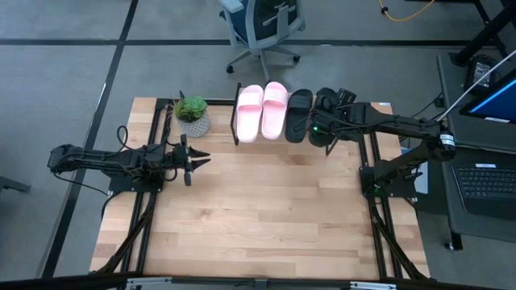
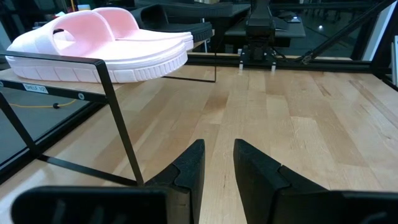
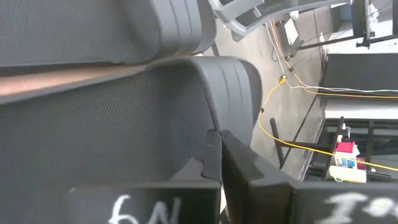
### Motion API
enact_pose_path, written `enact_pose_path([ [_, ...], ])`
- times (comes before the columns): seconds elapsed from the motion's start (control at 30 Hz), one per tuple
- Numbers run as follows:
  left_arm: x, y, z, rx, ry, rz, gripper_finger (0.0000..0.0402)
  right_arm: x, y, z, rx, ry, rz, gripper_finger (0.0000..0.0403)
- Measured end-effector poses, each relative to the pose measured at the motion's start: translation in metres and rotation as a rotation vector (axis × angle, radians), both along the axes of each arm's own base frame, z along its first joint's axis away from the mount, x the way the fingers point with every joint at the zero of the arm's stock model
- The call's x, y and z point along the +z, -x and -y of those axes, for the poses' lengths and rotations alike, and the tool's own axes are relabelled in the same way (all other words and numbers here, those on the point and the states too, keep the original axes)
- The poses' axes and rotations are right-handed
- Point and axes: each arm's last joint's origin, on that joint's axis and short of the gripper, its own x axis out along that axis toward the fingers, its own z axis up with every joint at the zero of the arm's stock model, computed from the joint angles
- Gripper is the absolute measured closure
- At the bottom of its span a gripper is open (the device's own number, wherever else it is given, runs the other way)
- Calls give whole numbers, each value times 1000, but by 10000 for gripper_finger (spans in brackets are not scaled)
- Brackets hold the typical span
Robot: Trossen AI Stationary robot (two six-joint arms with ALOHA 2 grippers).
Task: Pick and place slides into the shelf
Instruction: Put the black slide on the shelf
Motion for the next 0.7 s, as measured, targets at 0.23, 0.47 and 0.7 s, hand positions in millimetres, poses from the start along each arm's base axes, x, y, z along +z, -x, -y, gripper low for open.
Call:
enact_pose_path([
  [0.23, 0, 0, 0, 0, 0, -1, 324, -1, -2, 1, 0, 0, 8, 403],
  [0.47, 0, 0, 0, 0, -1, -1, 324, -3, -5, 2, 0, -5, 12, 403],
  [0.7, 0, 0, 0, 0, -1, -1, 324, -4, -6, 2, -14, -7, 25, 403],
])
